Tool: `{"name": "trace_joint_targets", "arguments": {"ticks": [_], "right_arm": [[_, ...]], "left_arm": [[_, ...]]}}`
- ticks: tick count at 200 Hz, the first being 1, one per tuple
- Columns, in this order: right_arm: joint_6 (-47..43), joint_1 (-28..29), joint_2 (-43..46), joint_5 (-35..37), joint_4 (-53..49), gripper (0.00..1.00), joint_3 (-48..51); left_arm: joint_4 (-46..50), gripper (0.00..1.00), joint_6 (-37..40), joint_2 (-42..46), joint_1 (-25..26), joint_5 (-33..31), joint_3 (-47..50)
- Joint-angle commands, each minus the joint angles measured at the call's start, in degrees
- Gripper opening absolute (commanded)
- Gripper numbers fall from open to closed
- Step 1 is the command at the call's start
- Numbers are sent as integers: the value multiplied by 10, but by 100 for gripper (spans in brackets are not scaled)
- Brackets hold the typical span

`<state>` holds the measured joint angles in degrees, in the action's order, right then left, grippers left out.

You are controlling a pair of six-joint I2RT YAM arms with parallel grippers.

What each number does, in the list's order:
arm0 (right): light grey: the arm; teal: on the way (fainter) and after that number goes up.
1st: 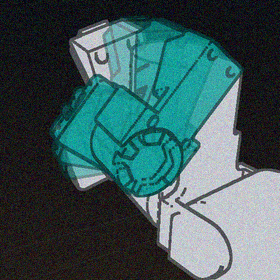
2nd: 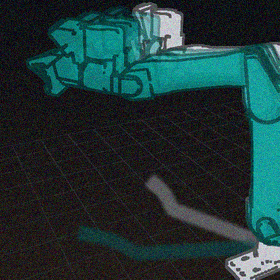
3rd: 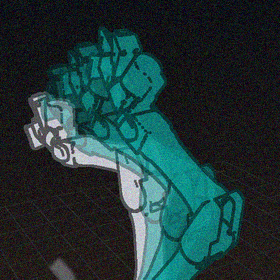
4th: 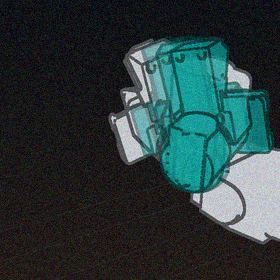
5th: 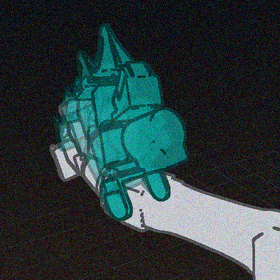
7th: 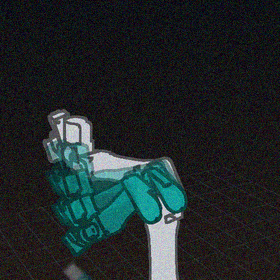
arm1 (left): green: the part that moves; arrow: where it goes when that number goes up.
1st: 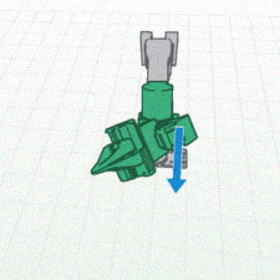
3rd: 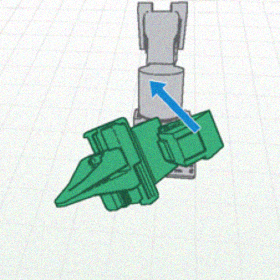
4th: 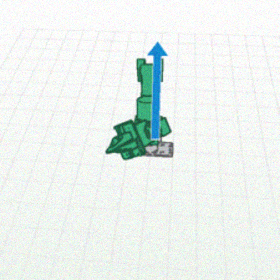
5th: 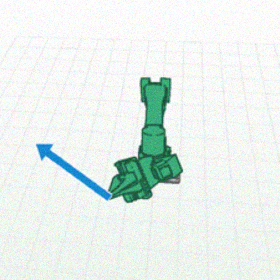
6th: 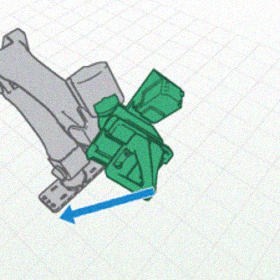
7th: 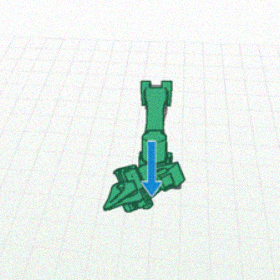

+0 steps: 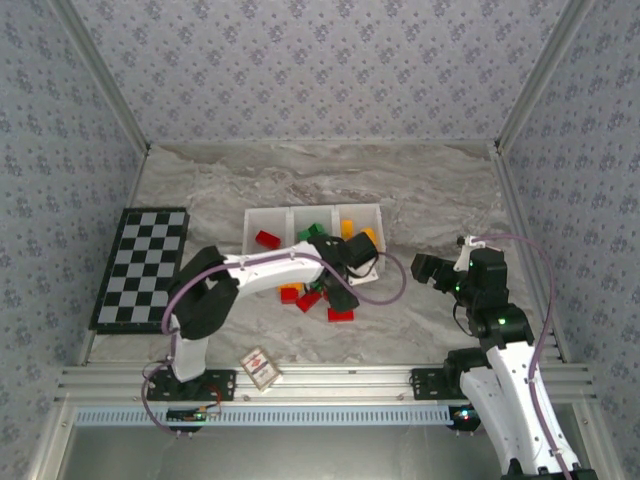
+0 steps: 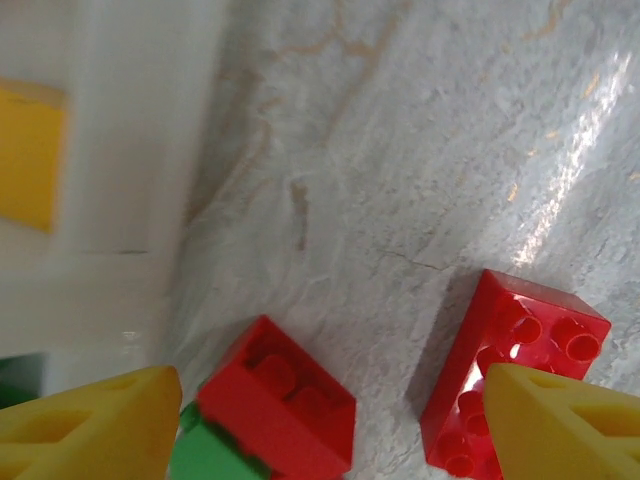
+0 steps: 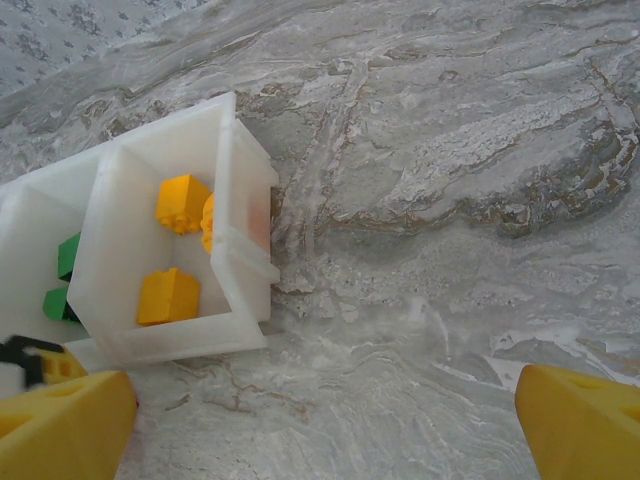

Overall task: Sort the legos into containers by color
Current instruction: Pick up the lego from the middle-left of the table.

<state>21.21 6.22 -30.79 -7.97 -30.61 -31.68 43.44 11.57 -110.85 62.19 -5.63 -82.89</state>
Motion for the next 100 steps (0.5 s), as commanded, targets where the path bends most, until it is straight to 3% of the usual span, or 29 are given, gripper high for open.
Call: {"name": "trace_joint_targets", "arguments": {"ticks": [1,100], "right_arm": [[3,-5,2,0,1,100,4],[4,-6,1,5,1,100,6]], "left_arm": [[48,77,14,-23,23,-26,-37],[52,76,26,-33,41,16,-17]]}}
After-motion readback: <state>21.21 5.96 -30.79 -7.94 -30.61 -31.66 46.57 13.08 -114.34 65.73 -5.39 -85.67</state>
